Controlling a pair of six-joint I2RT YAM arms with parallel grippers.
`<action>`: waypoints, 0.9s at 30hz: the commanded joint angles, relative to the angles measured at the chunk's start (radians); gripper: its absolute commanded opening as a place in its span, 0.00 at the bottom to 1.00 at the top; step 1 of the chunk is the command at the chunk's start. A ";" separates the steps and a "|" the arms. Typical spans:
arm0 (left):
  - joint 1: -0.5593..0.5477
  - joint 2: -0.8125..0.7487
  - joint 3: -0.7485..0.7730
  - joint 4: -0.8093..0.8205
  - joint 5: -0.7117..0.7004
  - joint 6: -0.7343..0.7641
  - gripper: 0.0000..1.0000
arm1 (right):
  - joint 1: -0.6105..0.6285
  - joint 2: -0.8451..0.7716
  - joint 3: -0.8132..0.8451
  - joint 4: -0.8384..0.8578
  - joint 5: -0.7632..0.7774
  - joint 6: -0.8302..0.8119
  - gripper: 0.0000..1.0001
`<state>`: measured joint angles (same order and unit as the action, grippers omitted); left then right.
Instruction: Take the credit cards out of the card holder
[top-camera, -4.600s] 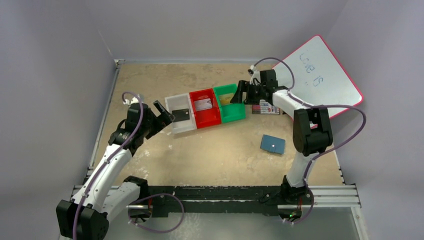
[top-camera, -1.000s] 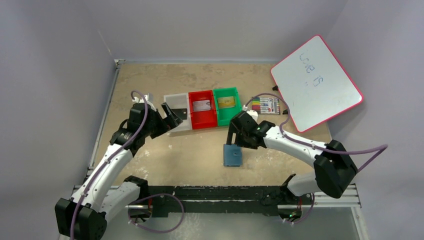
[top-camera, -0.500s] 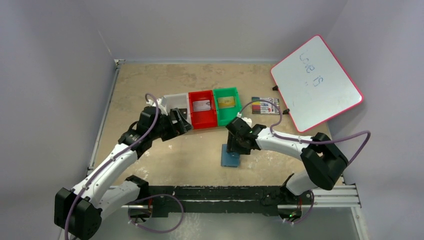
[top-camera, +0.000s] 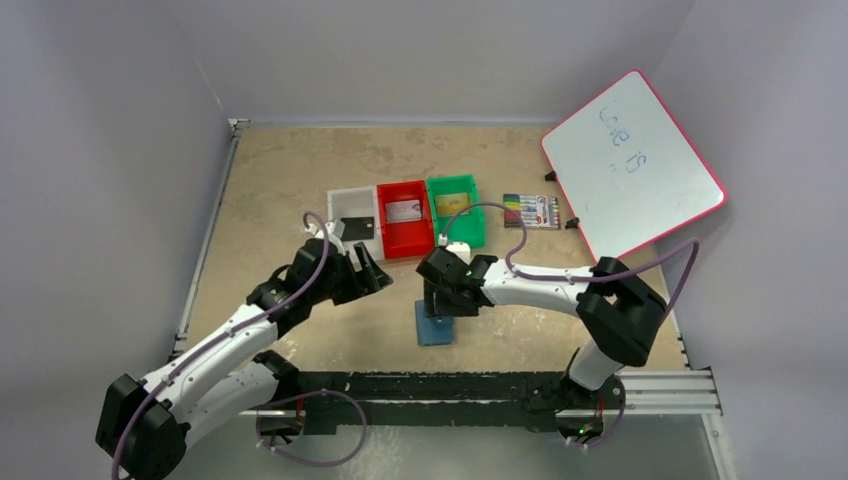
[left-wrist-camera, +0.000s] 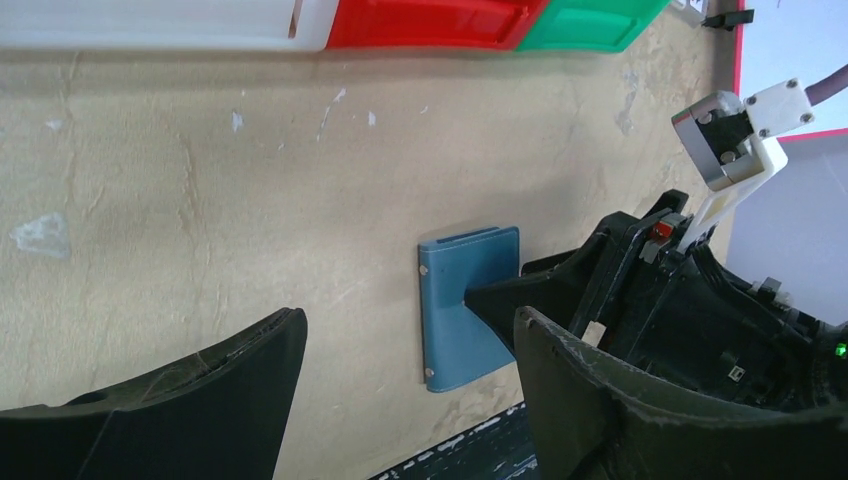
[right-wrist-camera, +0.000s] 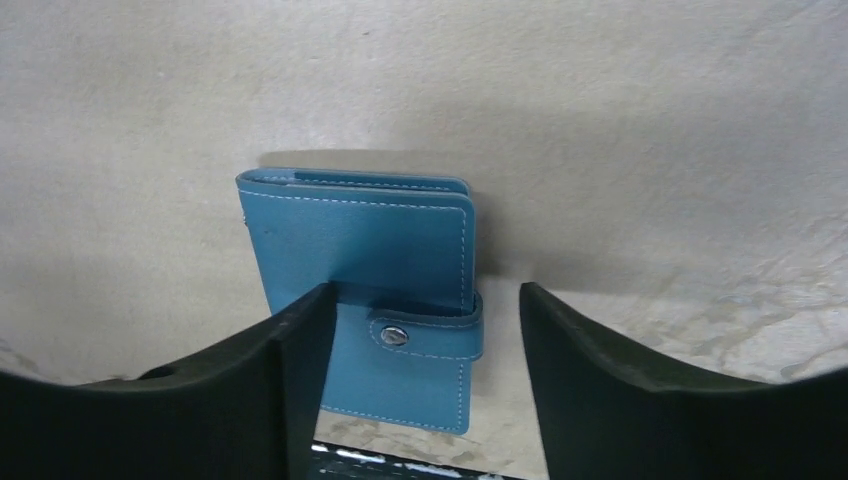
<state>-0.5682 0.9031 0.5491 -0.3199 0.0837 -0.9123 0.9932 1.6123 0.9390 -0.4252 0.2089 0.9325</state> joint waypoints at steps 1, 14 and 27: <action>-0.040 -0.081 -0.057 0.053 -0.055 -0.073 0.75 | 0.035 0.018 0.072 -0.059 0.046 0.063 0.73; -0.265 -0.095 -0.153 0.131 -0.272 -0.187 0.72 | 0.134 0.070 0.082 -0.118 0.158 0.102 0.60; -0.396 -0.001 -0.169 0.222 -0.392 -0.248 0.67 | 0.129 0.014 0.082 -0.094 0.246 0.060 0.64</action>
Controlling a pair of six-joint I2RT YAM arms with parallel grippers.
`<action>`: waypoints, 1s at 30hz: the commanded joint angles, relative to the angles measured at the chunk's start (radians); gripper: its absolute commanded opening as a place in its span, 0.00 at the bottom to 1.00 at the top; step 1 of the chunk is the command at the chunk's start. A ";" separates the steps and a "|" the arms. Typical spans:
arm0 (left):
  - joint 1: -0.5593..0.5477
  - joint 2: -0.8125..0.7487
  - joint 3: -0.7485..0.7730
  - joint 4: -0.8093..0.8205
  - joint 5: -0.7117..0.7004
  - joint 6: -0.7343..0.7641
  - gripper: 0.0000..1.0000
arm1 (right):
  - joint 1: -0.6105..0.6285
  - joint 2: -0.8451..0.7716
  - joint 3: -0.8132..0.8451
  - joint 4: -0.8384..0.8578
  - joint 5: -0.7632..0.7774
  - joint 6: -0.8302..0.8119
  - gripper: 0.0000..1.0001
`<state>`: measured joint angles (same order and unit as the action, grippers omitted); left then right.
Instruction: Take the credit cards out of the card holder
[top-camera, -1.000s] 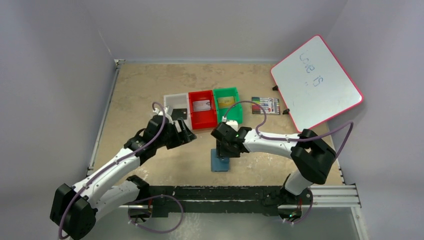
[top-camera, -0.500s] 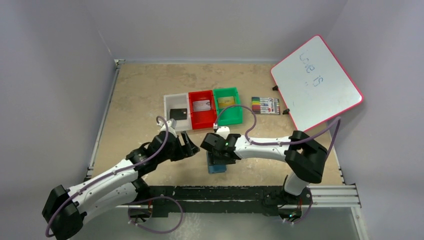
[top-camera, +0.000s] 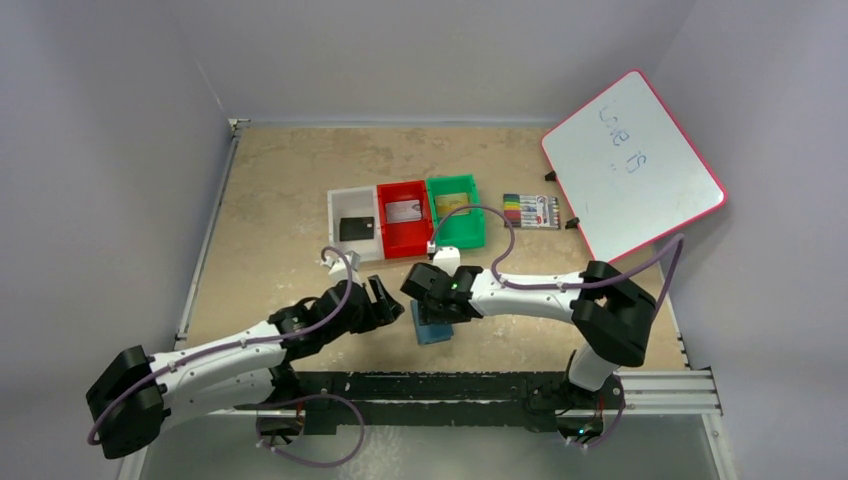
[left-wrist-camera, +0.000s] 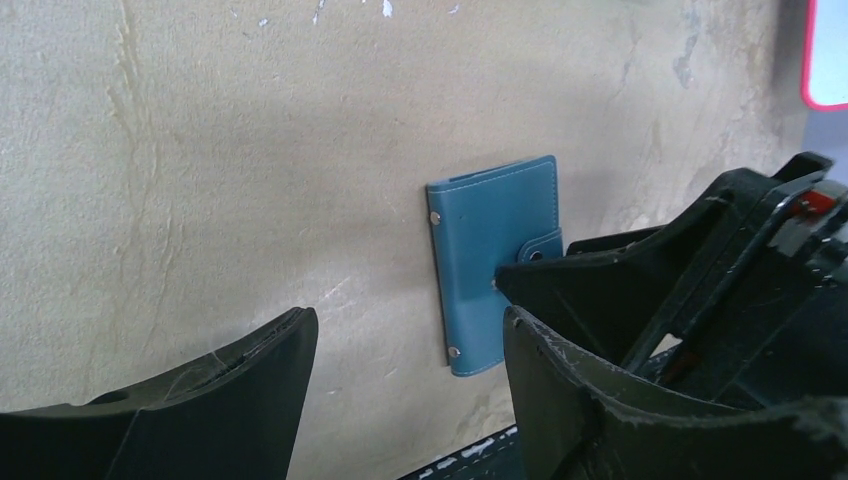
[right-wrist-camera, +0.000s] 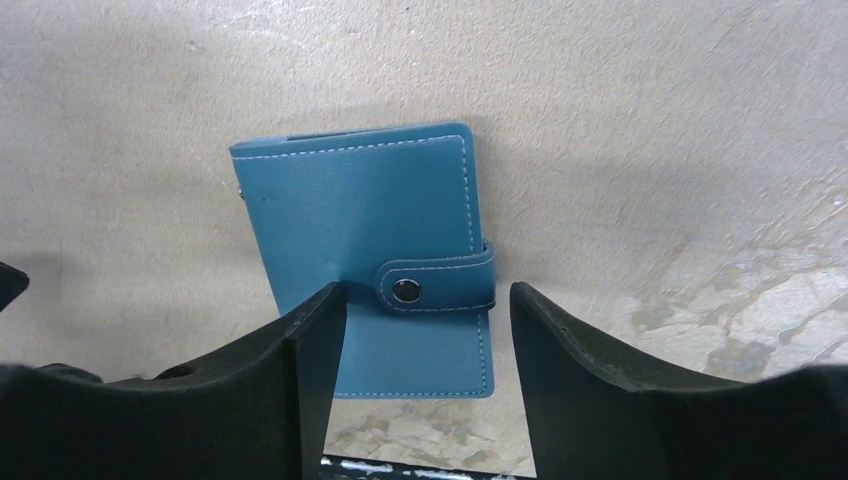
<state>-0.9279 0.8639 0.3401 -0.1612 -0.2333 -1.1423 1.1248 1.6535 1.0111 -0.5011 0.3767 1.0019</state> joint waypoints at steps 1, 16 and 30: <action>-0.045 0.052 0.044 0.066 -0.086 -0.021 0.67 | -0.004 -0.022 0.017 -0.040 0.100 -0.002 0.66; -0.170 0.147 0.002 0.217 -0.255 -0.152 0.63 | -0.019 -0.054 -0.065 0.111 0.043 -0.126 0.47; -0.206 0.265 0.020 0.275 -0.262 -0.163 0.62 | -0.019 -0.028 -0.112 0.127 0.033 -0.113 0.46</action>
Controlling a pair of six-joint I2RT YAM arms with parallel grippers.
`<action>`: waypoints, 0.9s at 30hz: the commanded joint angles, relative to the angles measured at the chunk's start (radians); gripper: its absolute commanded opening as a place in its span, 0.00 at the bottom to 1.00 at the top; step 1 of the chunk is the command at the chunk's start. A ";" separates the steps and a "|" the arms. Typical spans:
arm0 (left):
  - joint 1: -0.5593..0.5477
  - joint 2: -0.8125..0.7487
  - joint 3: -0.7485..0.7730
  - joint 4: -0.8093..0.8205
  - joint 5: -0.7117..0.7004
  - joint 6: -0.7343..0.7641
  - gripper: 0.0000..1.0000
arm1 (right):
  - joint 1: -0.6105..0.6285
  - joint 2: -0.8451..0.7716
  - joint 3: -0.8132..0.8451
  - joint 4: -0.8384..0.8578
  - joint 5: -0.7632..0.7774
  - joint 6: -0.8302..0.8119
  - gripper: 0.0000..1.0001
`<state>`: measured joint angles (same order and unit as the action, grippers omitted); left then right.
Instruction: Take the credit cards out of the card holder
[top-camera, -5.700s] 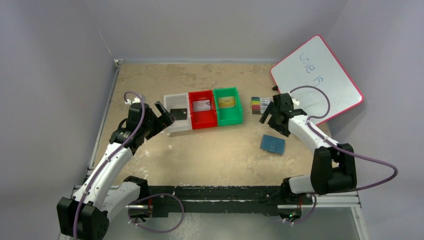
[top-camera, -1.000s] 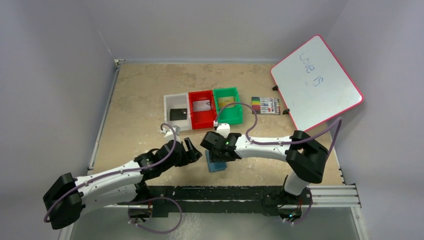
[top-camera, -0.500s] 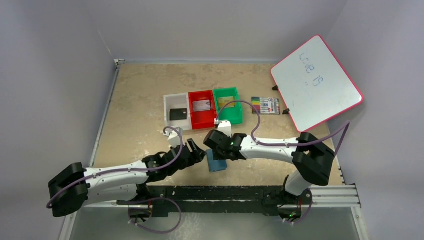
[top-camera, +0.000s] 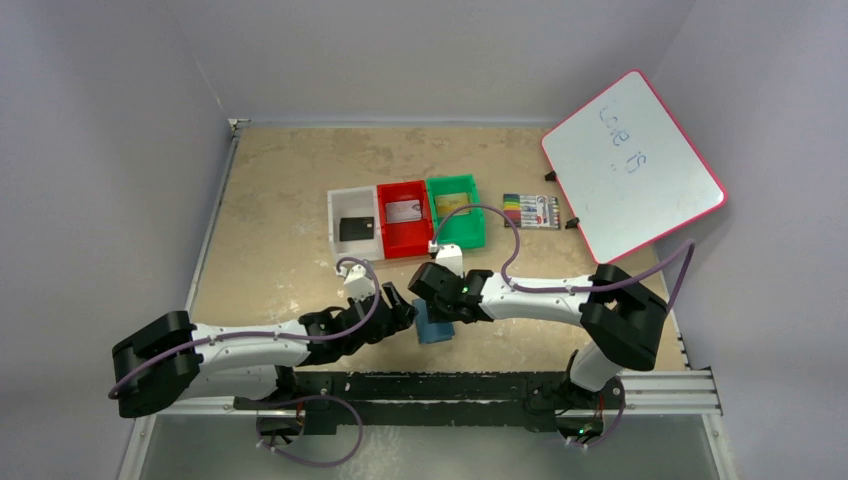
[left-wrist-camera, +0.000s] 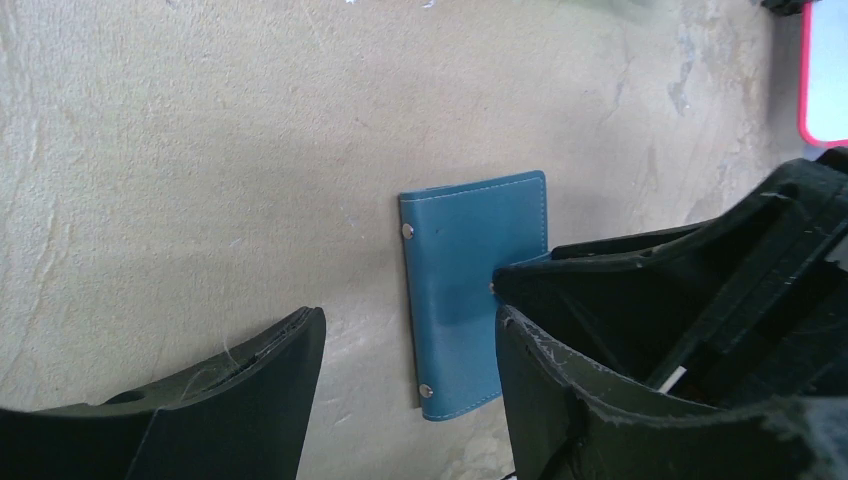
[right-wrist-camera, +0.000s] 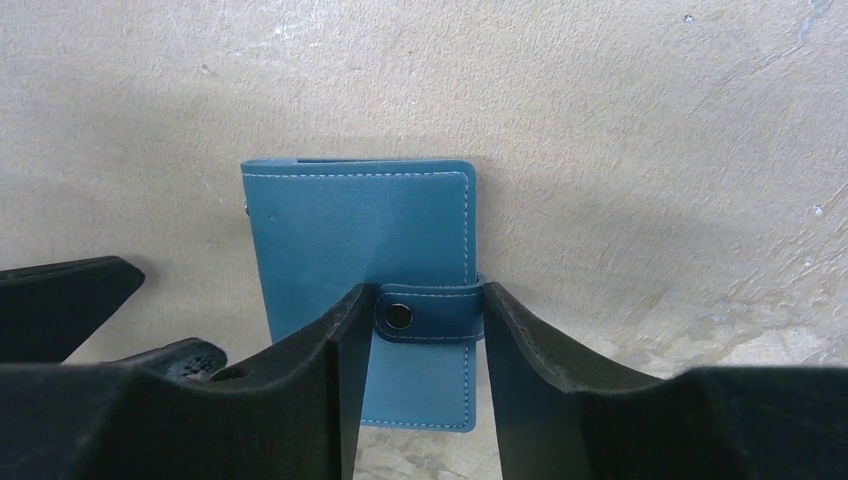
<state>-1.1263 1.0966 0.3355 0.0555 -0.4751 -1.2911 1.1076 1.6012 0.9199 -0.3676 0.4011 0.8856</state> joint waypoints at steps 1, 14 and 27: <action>-0.009 0.046 0.029 0.059 -0.016 -0.014 0.62 | -0.002 0.028 -0.019 -0.016 0.021 0.009 0.45; -0.050 0.198 0.100 0.034 -0.023 0.016 0.62 | -0.022 -0.086 -0.071 0.090 -0.049 0.034 0.08; -0.073 0.172 0.111 -0.047 -0.111 -0.019 0.58 | -0.060 -0.253 -0.154 0.122 -0.100 -0.055 0.40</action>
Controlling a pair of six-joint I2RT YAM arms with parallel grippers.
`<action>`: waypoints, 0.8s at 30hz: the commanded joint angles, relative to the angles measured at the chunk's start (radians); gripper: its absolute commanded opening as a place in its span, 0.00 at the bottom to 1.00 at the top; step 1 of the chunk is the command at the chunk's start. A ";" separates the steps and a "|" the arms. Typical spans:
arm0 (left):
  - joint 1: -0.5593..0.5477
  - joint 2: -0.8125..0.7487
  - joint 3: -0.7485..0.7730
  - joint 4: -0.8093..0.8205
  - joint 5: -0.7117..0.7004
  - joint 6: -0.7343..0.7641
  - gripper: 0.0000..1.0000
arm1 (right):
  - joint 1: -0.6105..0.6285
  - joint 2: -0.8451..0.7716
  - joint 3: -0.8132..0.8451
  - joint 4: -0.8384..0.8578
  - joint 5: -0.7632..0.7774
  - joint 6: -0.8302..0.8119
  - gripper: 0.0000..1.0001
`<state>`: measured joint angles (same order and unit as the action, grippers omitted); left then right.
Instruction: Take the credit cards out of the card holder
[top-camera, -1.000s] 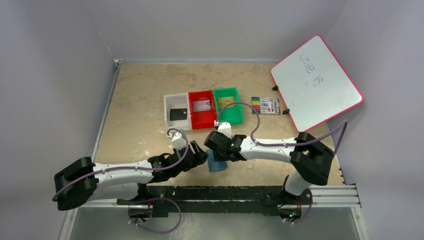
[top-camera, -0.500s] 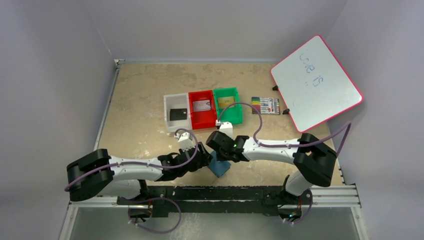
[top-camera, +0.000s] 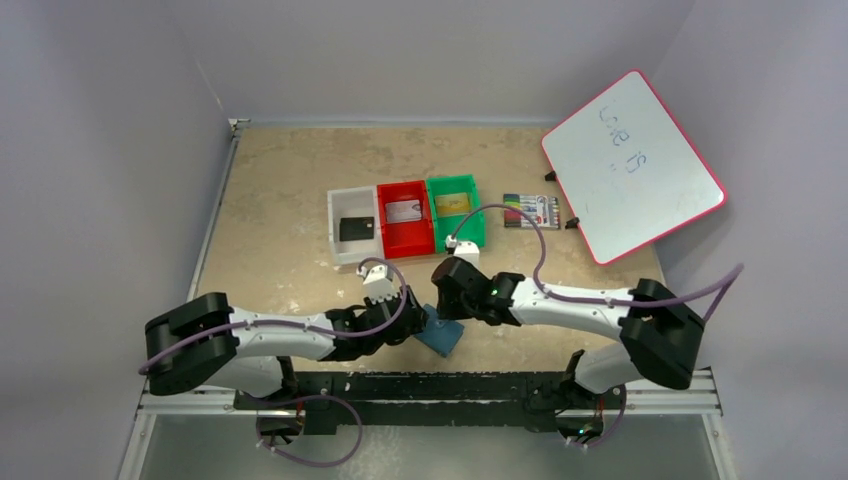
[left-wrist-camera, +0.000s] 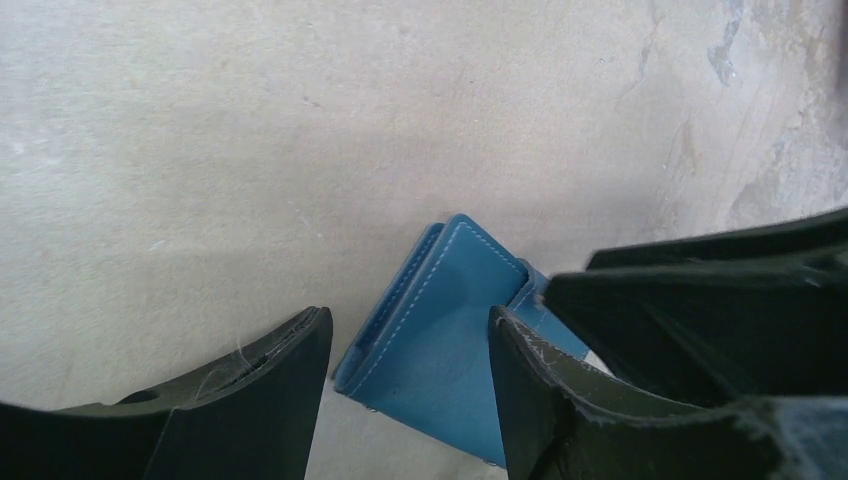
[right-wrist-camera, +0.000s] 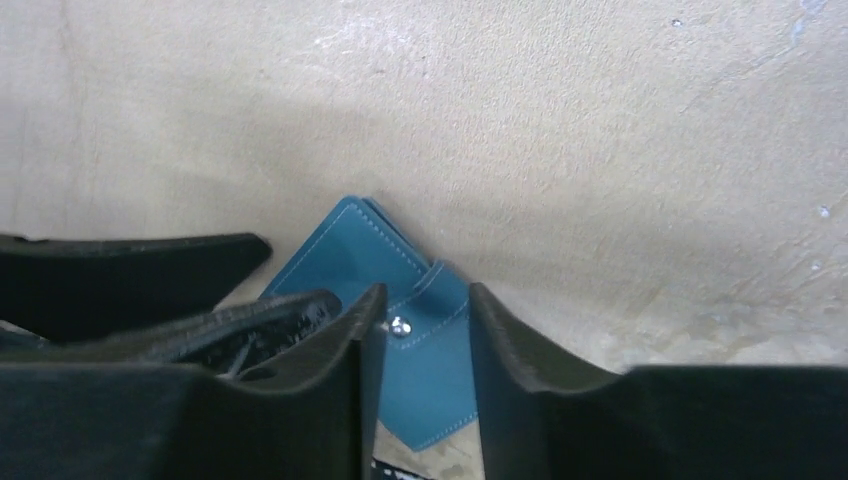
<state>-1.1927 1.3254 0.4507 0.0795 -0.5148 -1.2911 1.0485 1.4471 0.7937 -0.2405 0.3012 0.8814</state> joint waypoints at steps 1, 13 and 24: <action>-0.007 -0.079 -0.011 -0.083 -0.086 -0.025 0.58 | 0.000 -0.119 -0.036 -0.021 -0.004 -0.044 0.42; -0.006 -0.269 -0.059 -0.135 -0.043 -0.035 0.63 | 0.001 -0.115 -0.121 0.061 -0.186 -0.066 0.73; -0.013 -0.323 -0.125 -0.095 -0.007 -0.068 0.64 | 0.021 -0.126 -0.152 0.297 -0.459 -0.080 0.60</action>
<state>-1.2007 1.0161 0.3359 -0.0532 -0.5228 -1.3396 1.0534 1.3567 0.6498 -0.0902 -0.0181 0.8211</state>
